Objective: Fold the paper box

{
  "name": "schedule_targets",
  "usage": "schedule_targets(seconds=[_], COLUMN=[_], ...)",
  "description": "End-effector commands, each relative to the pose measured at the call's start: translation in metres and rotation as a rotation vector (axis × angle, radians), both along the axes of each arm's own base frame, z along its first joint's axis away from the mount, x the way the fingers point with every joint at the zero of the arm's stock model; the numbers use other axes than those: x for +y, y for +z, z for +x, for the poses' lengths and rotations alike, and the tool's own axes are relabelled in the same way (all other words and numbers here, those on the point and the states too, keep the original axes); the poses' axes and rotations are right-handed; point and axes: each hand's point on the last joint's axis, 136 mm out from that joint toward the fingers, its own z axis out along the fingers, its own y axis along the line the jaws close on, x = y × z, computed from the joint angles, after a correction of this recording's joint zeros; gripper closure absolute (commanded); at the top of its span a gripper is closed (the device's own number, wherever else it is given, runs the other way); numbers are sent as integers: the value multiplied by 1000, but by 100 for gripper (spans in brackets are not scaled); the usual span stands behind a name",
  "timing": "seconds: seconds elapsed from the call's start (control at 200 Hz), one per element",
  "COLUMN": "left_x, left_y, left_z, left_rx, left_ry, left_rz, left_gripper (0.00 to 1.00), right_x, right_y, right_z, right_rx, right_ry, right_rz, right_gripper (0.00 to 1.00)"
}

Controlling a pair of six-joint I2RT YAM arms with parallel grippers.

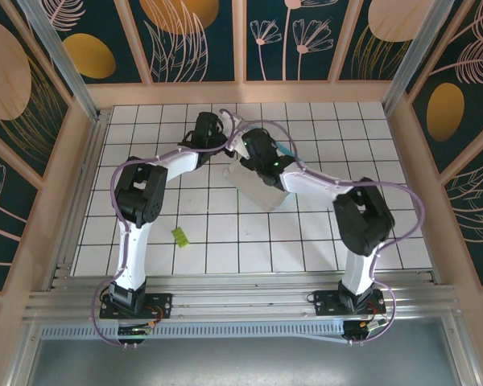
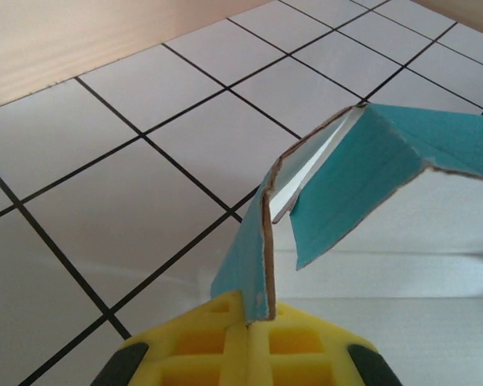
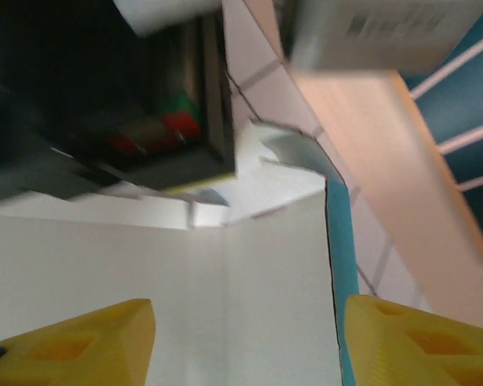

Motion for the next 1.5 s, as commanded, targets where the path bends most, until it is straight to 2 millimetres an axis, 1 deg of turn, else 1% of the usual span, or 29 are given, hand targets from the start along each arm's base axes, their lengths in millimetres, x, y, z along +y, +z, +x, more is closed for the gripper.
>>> schedule_targets(seconds=[0.0, 0.02, 0.075, 0.09, 0.1, 0.12, 0.135, 0.155, 0.19, 0.27, 0.32, 0.395, 0.43, 0.501, 0.596, 0.671, 0.741, 0.886, 0.956, 1.086, 1.161, 1.266, 1.321, 1.356, 1.497], left_x=[-11, -12, -14, -15, -15, -16, -17, -18, -19, -23, -25, -28, -29, -32, -34, -37, -37, -36, -38, -41, -46, -53, -55, -55, -53], left_y=[-7, -8, -8, -8, -8, -8, -8, -7, -6, -4, -1, -1, 0, 3, 9, 11, 11, 6, 6, 12, 20, 32, 35, 35, 35], left_z=[-9, -10, -12, -13, -13, -14, -14, -15, -15, -15, -15, -15, -16, -18, -18, -19, -17, -16, -18, -21, -22, -21, -19, -17, -12], left_rx=[22, 28, 31, 32, 33, 33, 33, 34, 34, 40, 48, 71, 78, 91, 110, 140, 161, 207, 232, 269, 285, 287, 285, 284, 280], left_ry=[-56, -57, -66, -66, -67, -69, -71, -73, -77, -79, -81, -84, -85, -96, -97, -103, -97, -79, -86, -99, -107, -125, -122, -118, -91], left_rz=[3, 2, -2, -2, -2, -1, -1, -1, -1, -8, -12, -11, -12, -16, -14, -12, -11, 3, 7, -24, -64, -128, -143, -143, -126], left_gripper=[100, 100, 100, 100, 100, 100, 100, 100, 100, 100, 100, 100, 100, 100, 100, 100, 99, 97, 96, 88, 84, 75, 75, 75, 73], right_x=[5, 7, 1, 5, -1, -6, -5, -11, -19, -36, -49, -65, -73, -82, -85, -81, -81, -88, -90, -89, -90, -91, -92, -92, -95], right_y=[29, 35, 52, 56, 59, 64, 69, 73, 78, 78, 69, 53, 46, 33, 15, 7, -2, -28, -33, -37, -40, -41, -42, -43, -44], right_z=[-41, -45, -43, -47, -43, -40, -42, -37, -30, -16, -4, 9, 13, 16, 13, 8, 7, 19, 24, 30, 34, 37, 37, 36, 36], right_rx=[277, 311, 385, 415, 430, 460, 489, 522, 580, 700, 732, 795, 825, 881, 940, 979, 989, 998, 998, 1007, 1002, 992, 987, 983, 975], right_ry=[52, 72, 81, 102, 94, 90, 104, 91, 63, 15, -41, -78, -85, -70, -59, -23, -20, -89, -100, -98, -107, -111, -116, -119, -130], right_rz=[306, 356, 494, 532, 562, 615, 661, 718, 811, 945, 981, 1045, 1074, 1118, 1148, 1174, 1190, 1191, 1204, 1222, 1221, 1213, 1206, 1198, 1191], right_gripper=[32, 31, 28, 27, 26, 24, 22, 22, 22, 24, 25, 26, 26, 27, 26, 26, 26, 35, 36, 38, 40, 40, 41, 44, 48])
